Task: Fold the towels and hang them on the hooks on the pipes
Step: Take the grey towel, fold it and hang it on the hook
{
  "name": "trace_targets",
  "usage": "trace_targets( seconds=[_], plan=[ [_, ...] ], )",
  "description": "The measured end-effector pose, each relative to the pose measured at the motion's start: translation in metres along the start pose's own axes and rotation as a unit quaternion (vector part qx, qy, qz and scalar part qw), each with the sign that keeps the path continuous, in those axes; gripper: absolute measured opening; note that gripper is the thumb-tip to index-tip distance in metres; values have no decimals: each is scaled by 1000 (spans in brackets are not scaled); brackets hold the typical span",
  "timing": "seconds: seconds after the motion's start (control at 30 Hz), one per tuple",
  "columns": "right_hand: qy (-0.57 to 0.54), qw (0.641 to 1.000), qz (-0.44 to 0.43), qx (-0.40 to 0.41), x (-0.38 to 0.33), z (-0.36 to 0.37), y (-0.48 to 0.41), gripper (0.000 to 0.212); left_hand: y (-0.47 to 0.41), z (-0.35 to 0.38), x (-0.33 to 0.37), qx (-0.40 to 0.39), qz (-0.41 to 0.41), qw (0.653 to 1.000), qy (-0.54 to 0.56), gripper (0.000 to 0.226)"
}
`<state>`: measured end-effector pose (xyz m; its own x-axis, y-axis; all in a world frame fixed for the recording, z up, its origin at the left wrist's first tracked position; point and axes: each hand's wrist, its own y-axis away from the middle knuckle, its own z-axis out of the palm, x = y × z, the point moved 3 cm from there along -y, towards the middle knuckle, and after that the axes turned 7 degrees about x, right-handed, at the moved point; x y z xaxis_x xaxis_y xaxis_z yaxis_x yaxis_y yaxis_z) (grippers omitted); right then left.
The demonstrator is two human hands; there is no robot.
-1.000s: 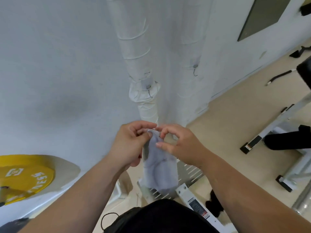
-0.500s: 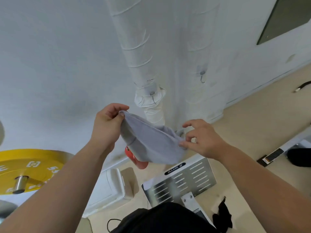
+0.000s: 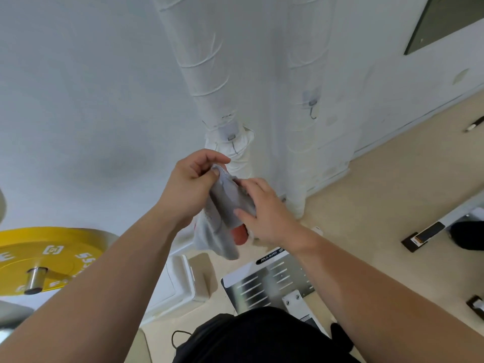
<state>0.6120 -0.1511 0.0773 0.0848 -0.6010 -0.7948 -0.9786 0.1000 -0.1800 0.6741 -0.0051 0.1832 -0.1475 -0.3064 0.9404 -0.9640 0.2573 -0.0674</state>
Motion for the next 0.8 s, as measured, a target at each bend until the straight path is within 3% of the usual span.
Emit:
trace_targets(
  seconds=[0.1,0.13,0.27,0.37,0.5,0.6,0.8],
  plan=[
    [32,999,-20,10,14,-5,-2,19,-4,-7,-5,9,15,1000,-15,39],
    [47,999,-22,-1,21,-6,-1,17,-4,-9,-8,22,15,999,-21,39],
    [129,991,3,-40,58,-21,14,51,-4,-21,-29,135,-17,991,1,38],
    [172,984,-18,-33,82,-41,31,52,-6,-33,-49,208,-51,977,14,37],
    [175,983,-35,-36,91,-60,44,31,-3,-36,-72,225,-96,970,10,36],
    [166,985,-22,-36,89,-72,46,27,-3,-38,-83,232,-105,967,8,40],
    [3,994,90,66,77,-104,45,23,0,-38,-98,182,-122,976,-11,39]
  ],
)
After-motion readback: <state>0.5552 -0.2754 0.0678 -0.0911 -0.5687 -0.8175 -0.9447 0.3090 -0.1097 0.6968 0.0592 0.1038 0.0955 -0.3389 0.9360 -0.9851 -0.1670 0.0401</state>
